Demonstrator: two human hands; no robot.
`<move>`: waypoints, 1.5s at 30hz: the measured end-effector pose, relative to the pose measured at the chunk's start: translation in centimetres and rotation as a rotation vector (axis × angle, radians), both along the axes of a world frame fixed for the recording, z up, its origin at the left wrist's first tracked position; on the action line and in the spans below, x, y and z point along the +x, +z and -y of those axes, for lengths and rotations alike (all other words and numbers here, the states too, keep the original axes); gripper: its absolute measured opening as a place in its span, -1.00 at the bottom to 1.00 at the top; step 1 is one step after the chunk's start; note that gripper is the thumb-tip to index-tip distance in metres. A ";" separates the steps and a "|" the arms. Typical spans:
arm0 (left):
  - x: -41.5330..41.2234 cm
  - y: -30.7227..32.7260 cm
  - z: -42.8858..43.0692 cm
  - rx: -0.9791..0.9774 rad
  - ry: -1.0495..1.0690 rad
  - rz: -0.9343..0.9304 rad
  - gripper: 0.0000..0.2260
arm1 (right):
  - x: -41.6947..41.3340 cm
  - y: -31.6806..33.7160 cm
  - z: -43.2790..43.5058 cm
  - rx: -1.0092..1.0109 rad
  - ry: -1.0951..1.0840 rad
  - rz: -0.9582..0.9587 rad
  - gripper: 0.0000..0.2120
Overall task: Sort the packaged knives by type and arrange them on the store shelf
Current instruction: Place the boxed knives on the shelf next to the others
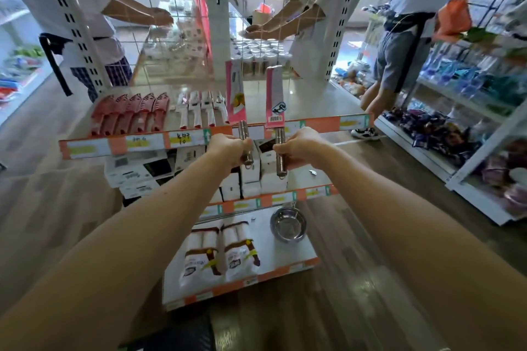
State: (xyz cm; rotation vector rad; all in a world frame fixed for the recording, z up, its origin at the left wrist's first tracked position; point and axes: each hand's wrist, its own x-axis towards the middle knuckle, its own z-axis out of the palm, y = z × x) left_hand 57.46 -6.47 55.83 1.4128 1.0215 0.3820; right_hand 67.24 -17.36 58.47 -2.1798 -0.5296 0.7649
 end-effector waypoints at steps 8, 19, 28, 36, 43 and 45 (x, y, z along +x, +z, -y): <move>1.3 0.6 -0.6 0.004 -0.032 0.002 -0.87 | 0.8 0.4 -0.9 0.053 -0.048 -0.029 -0.78; 9.6 0.5 -4.3 -0.026 0.033 0.009 -0.74 | 9.6 0.4 -5.9 0.021 0.066 -0.003 -0.71; 14.4 0.6 -7.0 0.036 0.059 -0.067 -0.86 | 16.0 0.4 -9.1 -0.015 0.155 -0.040 -0.65; 15.0 -0.7 -8.8 0.289 -0.020 -0.294 -0.80 | 17.8 -1.4 -12.1 -0.034 0.227 -0.072 -0.75; 15.0 -0.9 -8.9 0.366 -0.068 -0.320 -0.84 | 17.3 -2.4 -13.4 -0.042 0.269 -0.045 -0.65; 14.8 -1.0 -8.8 0.342 -0.074 -0.312 -0.83 | 17.0 -2.5 -13.5 -0.040 0.273 -0.034 -0.63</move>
